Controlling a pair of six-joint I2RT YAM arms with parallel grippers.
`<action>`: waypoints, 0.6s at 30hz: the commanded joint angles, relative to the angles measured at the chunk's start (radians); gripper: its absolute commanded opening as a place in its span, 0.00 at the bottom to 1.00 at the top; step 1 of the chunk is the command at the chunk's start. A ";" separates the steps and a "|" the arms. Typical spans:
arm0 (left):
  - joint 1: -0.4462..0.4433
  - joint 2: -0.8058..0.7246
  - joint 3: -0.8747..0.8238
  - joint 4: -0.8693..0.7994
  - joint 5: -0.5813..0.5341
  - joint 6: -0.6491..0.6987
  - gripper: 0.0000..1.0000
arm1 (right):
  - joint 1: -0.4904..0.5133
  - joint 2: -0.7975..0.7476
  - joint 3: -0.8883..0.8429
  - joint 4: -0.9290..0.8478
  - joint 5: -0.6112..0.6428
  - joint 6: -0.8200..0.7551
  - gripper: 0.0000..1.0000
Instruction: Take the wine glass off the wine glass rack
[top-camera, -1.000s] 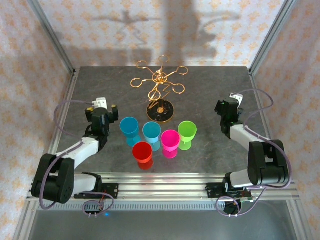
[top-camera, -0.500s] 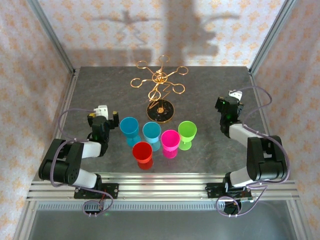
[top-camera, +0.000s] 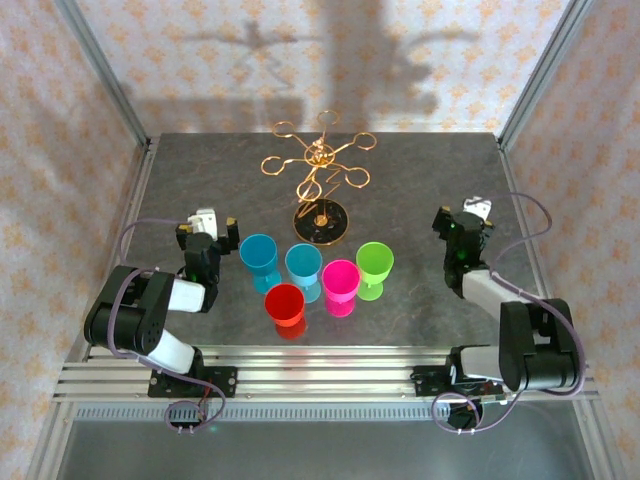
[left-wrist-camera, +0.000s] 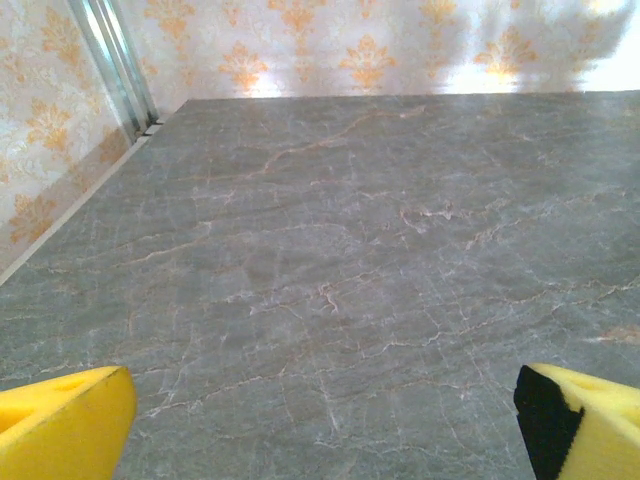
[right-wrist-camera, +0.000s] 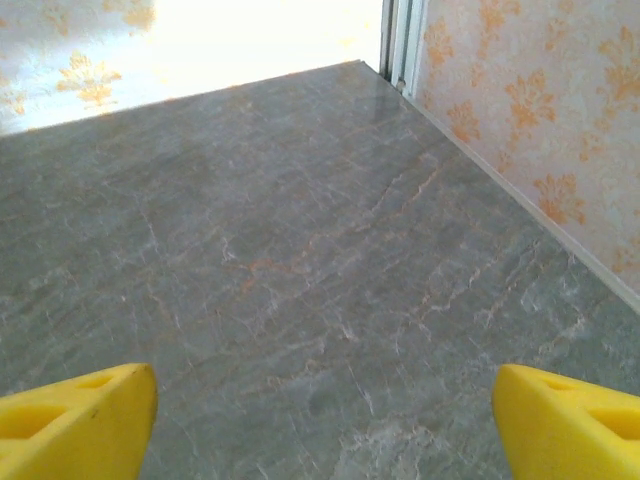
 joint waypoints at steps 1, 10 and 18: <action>0.008 0.014 -0.021 0.078 -0.012 0.008 1.00 | -0.005 0.058 -0.022 0.105 0.033 0.024 0.87; 0.010 0.015 -0.024 0.085 -0.032 0.000 1.00 | -0.005 0.223 -0.050 0.288 -0.038 -0.006 0.95; 0.010 0.009 0.043 -0.052 -0.045 -0.005 1.00 | -0.005 0.219 -0.043 0.266 -0.043 -0.010 0.99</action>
